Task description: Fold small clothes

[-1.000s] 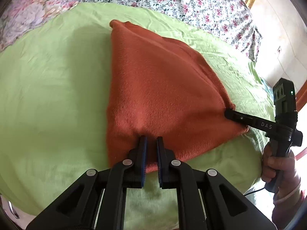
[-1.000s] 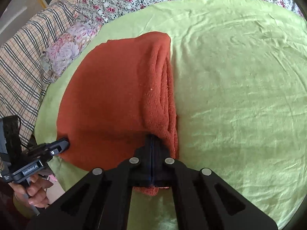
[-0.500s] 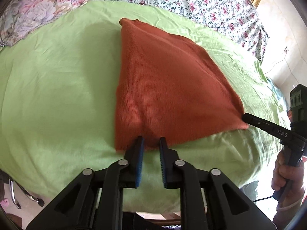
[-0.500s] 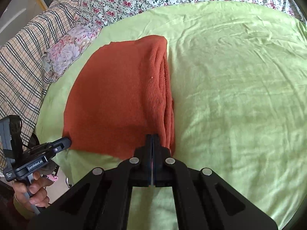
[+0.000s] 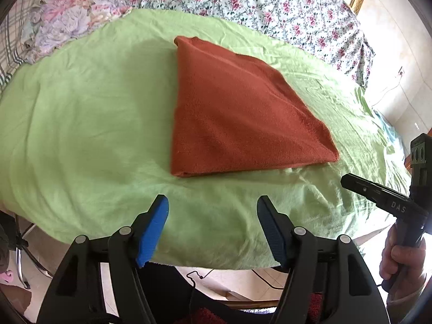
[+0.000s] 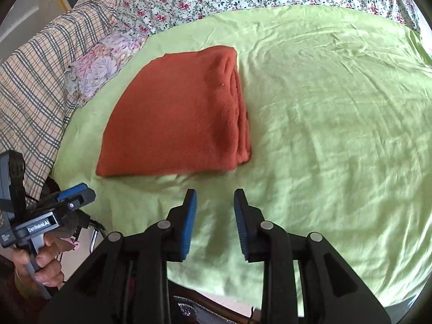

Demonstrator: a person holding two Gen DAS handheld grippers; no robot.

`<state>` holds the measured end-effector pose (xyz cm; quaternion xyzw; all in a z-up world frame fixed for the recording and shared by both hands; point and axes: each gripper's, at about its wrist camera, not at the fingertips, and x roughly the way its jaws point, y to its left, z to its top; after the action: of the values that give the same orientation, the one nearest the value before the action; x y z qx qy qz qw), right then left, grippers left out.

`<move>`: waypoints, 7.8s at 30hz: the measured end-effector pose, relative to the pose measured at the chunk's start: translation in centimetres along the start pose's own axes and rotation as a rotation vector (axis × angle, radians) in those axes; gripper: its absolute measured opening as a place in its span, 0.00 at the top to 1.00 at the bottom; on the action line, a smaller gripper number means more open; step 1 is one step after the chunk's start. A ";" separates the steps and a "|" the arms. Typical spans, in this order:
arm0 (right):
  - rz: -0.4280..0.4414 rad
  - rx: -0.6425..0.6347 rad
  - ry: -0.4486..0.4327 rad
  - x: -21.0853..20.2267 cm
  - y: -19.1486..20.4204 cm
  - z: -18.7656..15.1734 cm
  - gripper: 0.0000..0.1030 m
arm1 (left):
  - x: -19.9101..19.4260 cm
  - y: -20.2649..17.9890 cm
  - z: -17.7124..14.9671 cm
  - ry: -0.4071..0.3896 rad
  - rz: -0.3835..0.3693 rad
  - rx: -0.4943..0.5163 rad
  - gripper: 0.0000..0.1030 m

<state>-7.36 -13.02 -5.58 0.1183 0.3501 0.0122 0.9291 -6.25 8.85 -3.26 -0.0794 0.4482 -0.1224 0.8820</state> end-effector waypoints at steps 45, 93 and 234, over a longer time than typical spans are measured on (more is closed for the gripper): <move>0.037 -0.112 0.036 1.5 2.9 6.4 0.05 | 2.3 -1.9 6.6 0.001 0.211 0.145 0.09; 0.051 -0.079 0.083 5.2 4.5 10.1 0.04 | 4.6 -2.2 11.5 -0.020 0.257 0.090 0.06; 0.082 -0.049 0.122 9.1 2.8 13.6 0.04 | 6.1 -0.7 14.2 -0.024 0.307 0.015 0.07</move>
<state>8.52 -12.22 -0.95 0.1087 0.4007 0.0663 0.9073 8.64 6.87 0.50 -0.0049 0.4435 0.0117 0.8962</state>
